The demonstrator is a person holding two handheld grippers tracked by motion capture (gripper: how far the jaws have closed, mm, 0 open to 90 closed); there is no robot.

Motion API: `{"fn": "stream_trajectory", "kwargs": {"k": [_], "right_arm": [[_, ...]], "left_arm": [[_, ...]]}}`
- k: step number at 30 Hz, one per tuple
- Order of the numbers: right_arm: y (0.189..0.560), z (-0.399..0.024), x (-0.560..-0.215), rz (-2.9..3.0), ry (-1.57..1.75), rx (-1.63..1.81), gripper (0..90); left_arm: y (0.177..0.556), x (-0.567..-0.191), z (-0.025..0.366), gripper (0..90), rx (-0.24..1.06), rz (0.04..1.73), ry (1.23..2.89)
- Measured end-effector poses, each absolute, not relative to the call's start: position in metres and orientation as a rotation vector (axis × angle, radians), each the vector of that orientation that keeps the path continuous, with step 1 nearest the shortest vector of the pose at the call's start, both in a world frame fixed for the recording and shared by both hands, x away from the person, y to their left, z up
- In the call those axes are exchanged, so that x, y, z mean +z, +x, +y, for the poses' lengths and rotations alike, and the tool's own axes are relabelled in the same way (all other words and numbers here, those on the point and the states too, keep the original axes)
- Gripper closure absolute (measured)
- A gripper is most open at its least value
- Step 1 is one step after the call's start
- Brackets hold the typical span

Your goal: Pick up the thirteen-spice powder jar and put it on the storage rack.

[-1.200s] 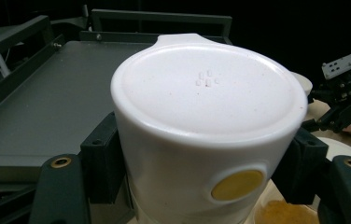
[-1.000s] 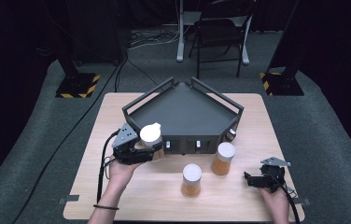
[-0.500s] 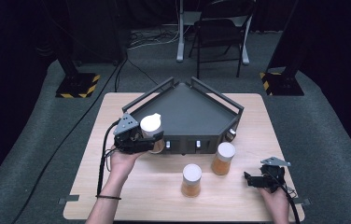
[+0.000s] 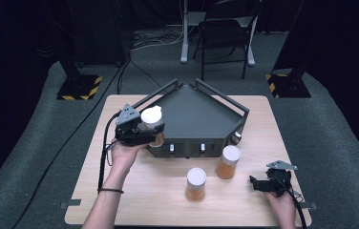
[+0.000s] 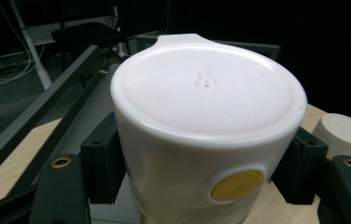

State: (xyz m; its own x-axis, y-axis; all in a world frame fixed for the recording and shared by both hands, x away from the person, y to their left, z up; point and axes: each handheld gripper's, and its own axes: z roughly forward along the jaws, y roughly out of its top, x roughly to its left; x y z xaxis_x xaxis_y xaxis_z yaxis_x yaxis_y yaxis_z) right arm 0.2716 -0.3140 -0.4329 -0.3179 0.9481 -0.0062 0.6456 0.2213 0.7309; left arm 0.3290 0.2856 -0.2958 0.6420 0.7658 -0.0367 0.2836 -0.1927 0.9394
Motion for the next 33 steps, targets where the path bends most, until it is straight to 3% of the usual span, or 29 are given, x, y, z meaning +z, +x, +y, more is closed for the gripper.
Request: {"fn": "stream_trajectory", "kwargs": {"k": [33], "right_arm": [[0.272,-0.314,-0.433,2.047,1.464,0.883,0.0]], "left_arm": [[0.357,-0.306,0.251,30.9,0.645,0.972,1.772]]}}
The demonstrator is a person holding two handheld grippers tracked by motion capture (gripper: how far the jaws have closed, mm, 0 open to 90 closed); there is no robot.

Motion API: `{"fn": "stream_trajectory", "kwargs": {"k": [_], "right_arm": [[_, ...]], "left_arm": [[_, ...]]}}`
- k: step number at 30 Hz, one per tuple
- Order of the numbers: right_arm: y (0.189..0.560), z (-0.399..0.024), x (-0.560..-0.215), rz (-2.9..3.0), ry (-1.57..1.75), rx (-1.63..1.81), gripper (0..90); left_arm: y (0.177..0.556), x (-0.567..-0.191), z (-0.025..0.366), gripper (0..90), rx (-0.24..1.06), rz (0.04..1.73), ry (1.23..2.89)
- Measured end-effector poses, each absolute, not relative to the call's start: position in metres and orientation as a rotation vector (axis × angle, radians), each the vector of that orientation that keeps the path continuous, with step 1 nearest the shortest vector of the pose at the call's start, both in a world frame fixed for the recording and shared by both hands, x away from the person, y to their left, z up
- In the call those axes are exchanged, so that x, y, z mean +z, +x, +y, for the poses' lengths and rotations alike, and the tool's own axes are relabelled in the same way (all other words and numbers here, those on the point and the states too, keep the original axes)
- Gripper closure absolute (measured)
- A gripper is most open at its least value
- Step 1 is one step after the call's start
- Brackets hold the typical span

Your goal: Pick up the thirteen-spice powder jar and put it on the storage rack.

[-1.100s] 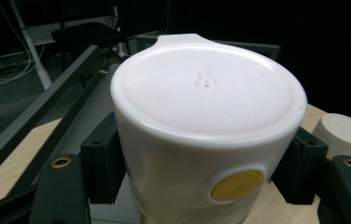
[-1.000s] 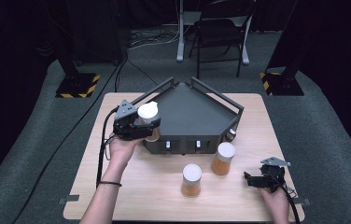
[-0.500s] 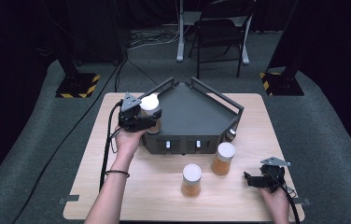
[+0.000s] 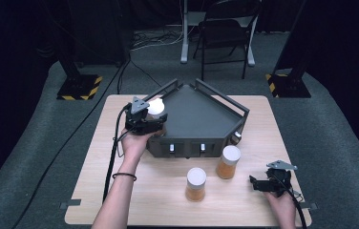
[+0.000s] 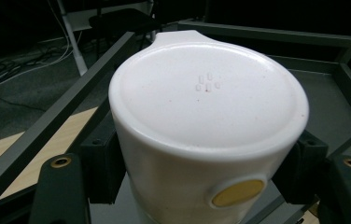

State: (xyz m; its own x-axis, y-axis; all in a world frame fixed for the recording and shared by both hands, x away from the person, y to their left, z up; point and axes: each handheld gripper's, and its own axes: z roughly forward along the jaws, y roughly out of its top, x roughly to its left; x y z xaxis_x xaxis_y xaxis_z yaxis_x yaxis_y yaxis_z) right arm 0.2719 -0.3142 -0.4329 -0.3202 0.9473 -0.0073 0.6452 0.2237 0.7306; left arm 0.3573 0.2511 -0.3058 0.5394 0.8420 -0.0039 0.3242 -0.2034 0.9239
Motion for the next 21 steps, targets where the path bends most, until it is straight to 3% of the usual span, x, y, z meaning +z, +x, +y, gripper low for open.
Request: {"fn": "stream_trajectory", "kwargs": {"k": [8,21], "right_arm": [[0.272,-0.314,-0.433,2.047,1.464,0.883,0.0],[0.272,-0.314,-0.433,2.047,1.465,0.883,0.0]], "left_arm": [[0.36,-0.305,0.258,29.5,0.609,0.971,1.775],[0.352,-0.307,0.264,7.8,0.567,0.949,1.817]]}}
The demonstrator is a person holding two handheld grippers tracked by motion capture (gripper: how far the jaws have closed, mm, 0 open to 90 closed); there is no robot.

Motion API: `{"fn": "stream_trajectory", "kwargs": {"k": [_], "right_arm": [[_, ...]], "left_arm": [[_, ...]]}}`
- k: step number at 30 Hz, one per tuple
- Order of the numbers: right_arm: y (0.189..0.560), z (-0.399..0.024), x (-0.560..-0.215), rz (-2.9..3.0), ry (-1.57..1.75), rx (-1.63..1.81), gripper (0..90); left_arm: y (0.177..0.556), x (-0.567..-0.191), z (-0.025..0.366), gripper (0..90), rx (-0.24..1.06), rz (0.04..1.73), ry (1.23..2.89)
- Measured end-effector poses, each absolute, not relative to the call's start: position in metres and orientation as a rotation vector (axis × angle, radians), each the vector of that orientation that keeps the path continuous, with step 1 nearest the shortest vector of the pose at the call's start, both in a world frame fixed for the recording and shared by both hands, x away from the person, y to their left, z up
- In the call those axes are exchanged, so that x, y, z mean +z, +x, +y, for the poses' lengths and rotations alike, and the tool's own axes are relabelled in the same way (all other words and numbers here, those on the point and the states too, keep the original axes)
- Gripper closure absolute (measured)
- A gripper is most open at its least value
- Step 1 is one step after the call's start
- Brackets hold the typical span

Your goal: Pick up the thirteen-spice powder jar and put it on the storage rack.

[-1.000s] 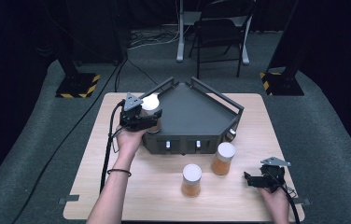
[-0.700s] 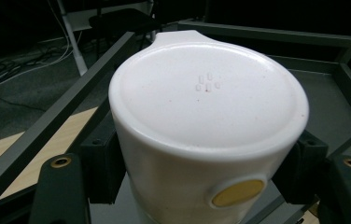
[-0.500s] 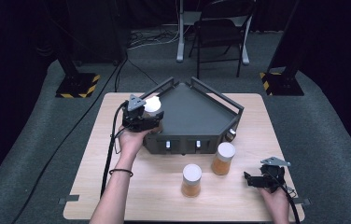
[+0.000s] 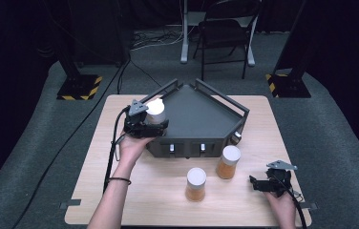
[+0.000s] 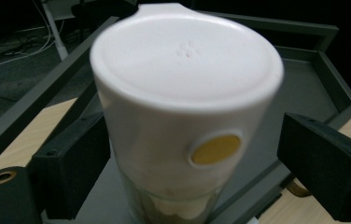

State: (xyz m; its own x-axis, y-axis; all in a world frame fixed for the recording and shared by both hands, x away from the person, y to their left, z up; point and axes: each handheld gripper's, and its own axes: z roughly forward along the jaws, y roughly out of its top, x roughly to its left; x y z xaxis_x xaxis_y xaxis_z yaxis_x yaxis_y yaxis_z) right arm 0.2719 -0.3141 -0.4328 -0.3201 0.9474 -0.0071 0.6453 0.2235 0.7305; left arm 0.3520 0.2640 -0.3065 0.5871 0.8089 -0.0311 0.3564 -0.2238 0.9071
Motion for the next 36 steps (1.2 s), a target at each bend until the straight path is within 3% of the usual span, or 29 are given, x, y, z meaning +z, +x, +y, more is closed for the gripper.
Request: {"fn": "stream_trajectory", "kwargs": {"k": [20,36], "right_arm": [[0.272,-0.314,-0.433,2.047,1.465,0.882,0.0],[0.272,-0.314,-0.433,2.047,1.465,0.883,0.1]], "left_arm": [[0.311,-0.345,0.296,6.5,0.527,0.845,1.812],[0.287,-0.383,0.317,6.6,0.525,0.879,1.829]]}}
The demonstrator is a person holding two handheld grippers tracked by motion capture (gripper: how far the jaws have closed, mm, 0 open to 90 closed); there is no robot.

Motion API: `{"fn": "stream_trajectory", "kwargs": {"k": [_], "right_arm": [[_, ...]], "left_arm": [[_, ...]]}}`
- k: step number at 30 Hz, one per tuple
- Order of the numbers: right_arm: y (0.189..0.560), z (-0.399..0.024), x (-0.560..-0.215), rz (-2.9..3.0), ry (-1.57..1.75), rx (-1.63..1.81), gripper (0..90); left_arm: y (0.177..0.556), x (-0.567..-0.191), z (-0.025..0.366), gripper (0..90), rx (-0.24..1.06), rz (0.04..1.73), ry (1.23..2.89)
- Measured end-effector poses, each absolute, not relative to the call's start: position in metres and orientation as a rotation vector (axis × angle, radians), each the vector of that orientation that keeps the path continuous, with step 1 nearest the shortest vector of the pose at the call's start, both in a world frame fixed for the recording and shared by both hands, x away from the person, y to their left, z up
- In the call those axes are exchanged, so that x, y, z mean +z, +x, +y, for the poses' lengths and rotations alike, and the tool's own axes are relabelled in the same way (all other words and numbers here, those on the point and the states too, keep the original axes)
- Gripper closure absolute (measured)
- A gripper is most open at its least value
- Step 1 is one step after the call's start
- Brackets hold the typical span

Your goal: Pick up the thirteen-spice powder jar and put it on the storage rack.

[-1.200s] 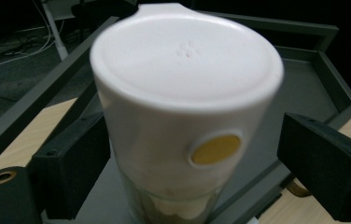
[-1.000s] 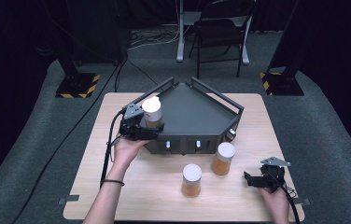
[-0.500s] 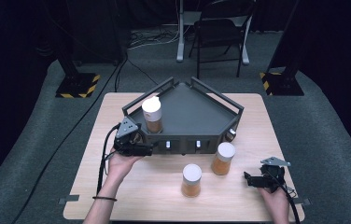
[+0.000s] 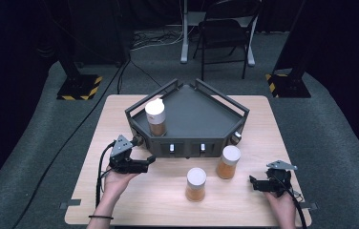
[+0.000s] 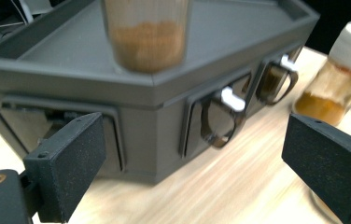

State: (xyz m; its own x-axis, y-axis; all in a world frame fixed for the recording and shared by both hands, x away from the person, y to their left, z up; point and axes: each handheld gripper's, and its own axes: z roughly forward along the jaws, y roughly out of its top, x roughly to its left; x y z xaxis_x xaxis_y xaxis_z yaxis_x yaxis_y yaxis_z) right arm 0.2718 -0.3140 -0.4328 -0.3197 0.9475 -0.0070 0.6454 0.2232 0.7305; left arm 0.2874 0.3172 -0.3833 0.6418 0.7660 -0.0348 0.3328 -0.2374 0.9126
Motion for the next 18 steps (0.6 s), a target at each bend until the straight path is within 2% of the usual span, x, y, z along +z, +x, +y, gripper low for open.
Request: {"fn": "stream_trajectory", "kwargs": {"k": [18], "right_arm": [[0.272,-0.314,-0.433,2.046,1.467,0.883,0.0]], "left_arm": [[0.277,-0.425,0.329,6.8,0.465,0.933,1.899]]}}
